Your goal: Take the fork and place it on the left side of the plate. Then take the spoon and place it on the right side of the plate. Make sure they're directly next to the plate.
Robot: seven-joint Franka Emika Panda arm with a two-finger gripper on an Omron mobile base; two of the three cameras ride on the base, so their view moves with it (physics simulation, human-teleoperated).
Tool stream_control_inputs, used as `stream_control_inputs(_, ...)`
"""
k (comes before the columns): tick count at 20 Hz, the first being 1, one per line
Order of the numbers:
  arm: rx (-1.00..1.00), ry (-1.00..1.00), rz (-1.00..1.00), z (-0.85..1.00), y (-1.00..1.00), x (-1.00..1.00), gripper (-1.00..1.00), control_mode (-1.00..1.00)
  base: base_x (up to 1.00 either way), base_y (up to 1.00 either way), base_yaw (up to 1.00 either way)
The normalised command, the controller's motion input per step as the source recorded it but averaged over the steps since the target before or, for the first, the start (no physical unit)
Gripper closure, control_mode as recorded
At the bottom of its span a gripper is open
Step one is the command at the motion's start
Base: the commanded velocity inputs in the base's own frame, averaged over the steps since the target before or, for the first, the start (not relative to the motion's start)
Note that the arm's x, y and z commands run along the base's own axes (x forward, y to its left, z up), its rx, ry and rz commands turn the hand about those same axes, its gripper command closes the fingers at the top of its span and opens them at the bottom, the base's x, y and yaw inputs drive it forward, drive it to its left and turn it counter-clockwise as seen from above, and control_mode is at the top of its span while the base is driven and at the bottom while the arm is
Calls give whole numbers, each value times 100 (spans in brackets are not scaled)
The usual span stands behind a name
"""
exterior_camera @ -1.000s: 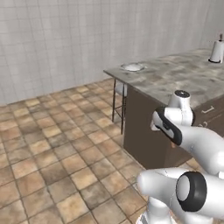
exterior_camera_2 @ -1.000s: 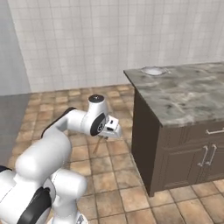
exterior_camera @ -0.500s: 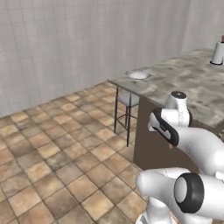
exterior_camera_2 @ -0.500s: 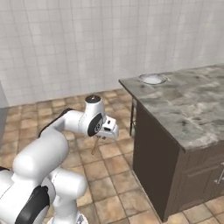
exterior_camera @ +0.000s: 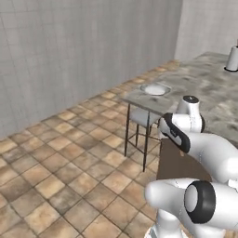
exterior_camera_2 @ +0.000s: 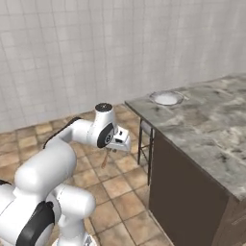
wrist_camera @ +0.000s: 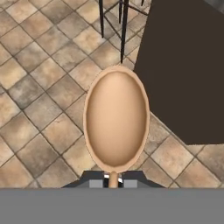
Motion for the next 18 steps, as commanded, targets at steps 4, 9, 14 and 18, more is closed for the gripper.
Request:
stream_control_inputs(4, 0, 0, 0, 0, 0, 0, 100, 100, 100, 100, -29)
stream_control_inputs(9, 0, 0, 0, 0, 0, 0, 100, 100, 100, 98, -38)
stream_control_inputs(14, 0, 0, 0, 0, 0, 0, 100, 100, 100, 94, -45)
stream_control_inputs(18, 0, 0, 0, 0, 0, 0, 100, 100, 100, 92, -51)
